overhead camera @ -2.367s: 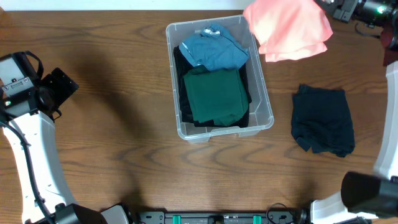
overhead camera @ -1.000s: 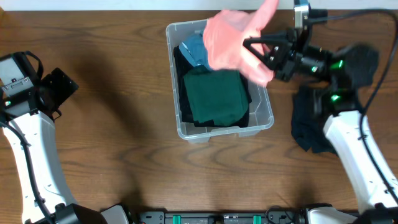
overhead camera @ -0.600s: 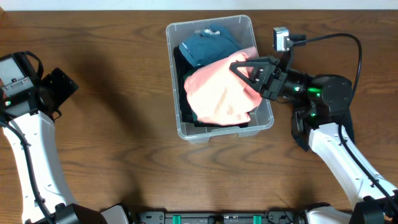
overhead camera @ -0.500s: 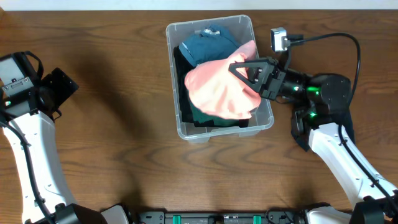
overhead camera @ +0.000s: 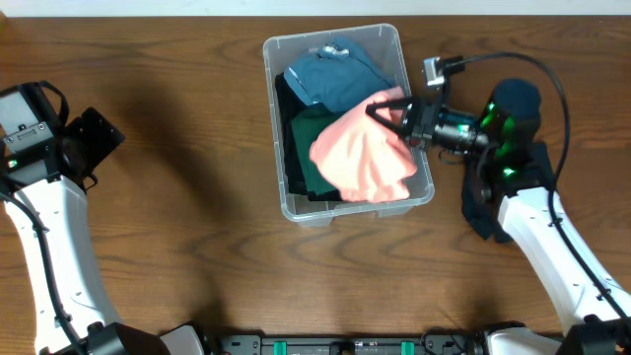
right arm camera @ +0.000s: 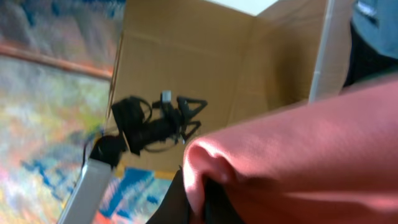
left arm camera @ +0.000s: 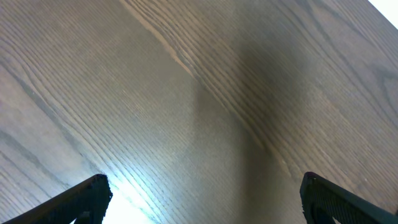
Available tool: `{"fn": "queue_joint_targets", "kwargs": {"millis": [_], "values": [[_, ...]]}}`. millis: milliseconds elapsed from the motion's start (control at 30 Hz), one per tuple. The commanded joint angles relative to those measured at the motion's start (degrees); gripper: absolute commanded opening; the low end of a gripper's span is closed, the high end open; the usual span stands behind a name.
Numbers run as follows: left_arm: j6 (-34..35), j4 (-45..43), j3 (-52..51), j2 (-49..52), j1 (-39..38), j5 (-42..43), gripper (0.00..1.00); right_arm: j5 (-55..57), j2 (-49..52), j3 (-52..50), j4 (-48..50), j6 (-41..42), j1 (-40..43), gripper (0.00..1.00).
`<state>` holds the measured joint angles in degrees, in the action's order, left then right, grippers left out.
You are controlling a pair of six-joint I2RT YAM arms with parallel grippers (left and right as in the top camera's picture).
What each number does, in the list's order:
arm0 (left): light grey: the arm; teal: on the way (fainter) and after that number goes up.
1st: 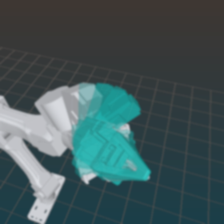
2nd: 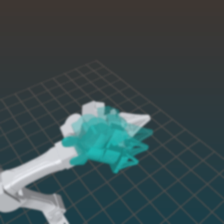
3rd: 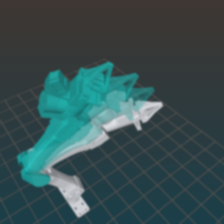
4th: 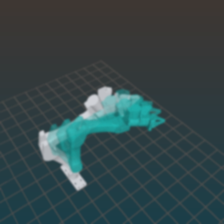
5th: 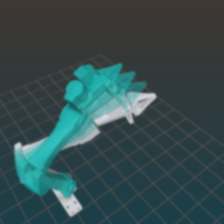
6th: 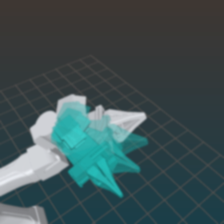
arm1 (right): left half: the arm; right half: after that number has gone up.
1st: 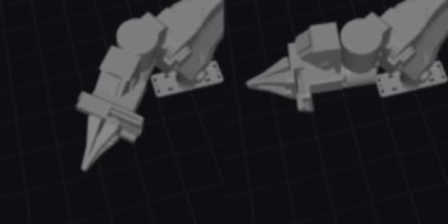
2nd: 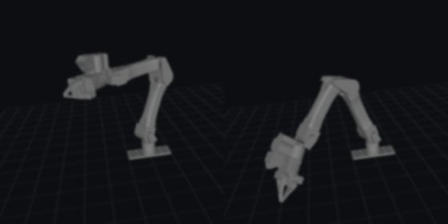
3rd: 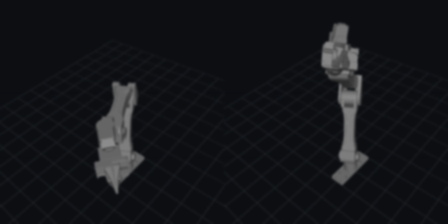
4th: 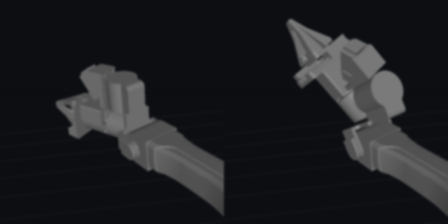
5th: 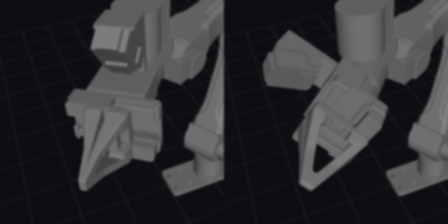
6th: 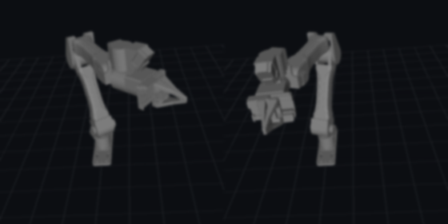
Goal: Pack container
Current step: 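Lower the pink garment into the bin and drag it toward the far end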
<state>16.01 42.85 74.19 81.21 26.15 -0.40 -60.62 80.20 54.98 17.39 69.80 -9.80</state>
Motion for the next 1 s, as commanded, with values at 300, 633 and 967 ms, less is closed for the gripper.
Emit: {"fn": "queue_joint_targets", "kwargs": {"millis": [300, 633, 967], "values": [[-0.9, 0.0, 0.5, -0.7, 0.3, -0.3, 0.98, 2.3, 0.5, 12.8, -2.1, 1.7, 0.0, 0.01], [-1.0, 0.0, 0.5, -0.7, 0.3, -0.3, 0.98, 0.1, 8.3, 20.3, -18.0, -12.3, -0.2, 0.02], [-1.0, 0.0, 0.5, -0.7, 0.3, -0.3, 0.98, -2.8, 19.8, 36.5, -22.3, -8.9, -1.0, 0.02]]}}
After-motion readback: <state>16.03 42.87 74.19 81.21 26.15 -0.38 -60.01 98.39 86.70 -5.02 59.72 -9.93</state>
